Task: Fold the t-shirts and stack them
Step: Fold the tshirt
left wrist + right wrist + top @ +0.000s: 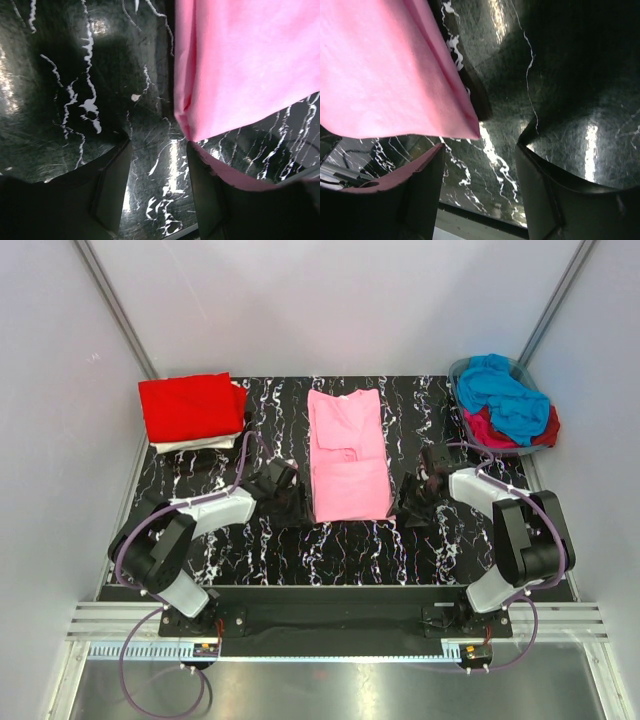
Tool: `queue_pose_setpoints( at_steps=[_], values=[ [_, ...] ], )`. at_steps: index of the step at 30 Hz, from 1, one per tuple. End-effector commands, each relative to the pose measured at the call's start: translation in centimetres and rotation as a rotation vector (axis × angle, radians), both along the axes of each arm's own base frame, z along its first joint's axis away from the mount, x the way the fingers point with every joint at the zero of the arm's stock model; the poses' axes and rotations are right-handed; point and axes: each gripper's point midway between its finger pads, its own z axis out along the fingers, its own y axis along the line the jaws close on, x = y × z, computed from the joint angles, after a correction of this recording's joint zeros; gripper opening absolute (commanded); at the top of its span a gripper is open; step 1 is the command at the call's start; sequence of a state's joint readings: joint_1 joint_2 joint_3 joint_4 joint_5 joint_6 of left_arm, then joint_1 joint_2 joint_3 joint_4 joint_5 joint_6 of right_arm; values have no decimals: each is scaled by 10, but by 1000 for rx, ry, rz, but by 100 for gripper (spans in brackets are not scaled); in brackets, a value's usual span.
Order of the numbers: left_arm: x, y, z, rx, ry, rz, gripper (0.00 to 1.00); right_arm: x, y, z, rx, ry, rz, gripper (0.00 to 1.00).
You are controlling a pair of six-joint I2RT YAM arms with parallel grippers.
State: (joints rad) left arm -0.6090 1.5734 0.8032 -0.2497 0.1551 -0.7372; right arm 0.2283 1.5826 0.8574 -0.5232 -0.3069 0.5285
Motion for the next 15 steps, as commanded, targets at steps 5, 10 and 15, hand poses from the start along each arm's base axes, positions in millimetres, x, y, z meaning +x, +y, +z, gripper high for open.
queue_pose_setpoints(
  at_steps=[5,10,15],
  values=[
    [17,-23,20,-111,-101,9,54,17,9,-3,38,-67,0,59],
    [16,-23,16,-109,-97,11,54,19,9,-5,32,-64,-4,54],
    [17,-23,14,-107,-98,11,54,23,8,-7,24,-67,-15,46]
  ],
)
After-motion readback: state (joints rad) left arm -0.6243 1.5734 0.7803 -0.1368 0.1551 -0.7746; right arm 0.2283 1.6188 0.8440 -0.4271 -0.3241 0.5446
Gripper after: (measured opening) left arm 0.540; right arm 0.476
